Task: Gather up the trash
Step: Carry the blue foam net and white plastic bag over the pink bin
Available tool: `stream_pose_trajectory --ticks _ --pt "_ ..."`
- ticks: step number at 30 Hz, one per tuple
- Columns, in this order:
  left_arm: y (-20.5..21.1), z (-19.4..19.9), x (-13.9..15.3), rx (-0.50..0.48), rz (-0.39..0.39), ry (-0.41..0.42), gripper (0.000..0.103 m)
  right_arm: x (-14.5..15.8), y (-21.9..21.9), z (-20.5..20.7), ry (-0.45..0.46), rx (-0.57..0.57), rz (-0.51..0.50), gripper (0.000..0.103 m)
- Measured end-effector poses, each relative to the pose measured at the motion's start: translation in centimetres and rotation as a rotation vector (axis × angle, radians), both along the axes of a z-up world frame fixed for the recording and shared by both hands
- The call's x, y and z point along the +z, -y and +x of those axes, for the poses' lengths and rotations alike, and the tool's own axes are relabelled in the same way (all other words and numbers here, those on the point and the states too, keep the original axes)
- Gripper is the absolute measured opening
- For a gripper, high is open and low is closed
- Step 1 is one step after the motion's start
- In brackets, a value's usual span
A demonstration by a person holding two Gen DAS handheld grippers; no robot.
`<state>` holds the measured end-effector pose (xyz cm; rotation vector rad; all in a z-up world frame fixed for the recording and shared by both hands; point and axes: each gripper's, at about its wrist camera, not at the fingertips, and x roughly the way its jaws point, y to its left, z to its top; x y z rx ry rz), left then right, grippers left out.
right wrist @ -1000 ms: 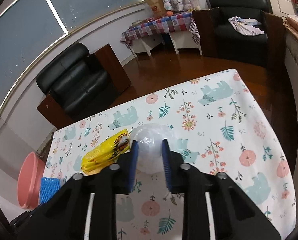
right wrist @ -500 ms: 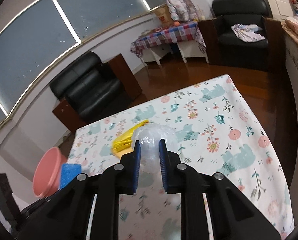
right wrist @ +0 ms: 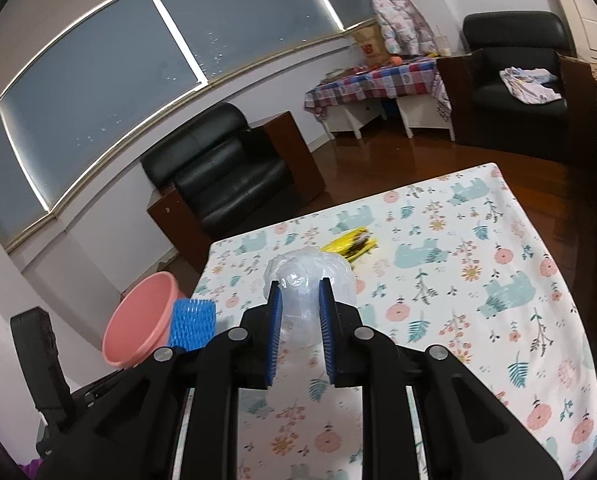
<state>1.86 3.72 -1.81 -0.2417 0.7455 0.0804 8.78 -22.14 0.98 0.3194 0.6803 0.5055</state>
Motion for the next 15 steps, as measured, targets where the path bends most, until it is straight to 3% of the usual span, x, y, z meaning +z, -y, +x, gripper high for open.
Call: stream_pose_trajectory --ticks 15 --pt "-2.0 -2.7 2.0 0.058 -0.008 0.06 0.005 1.1 -2.8 -2.6 0.042 0.08 -0.023 0.019"
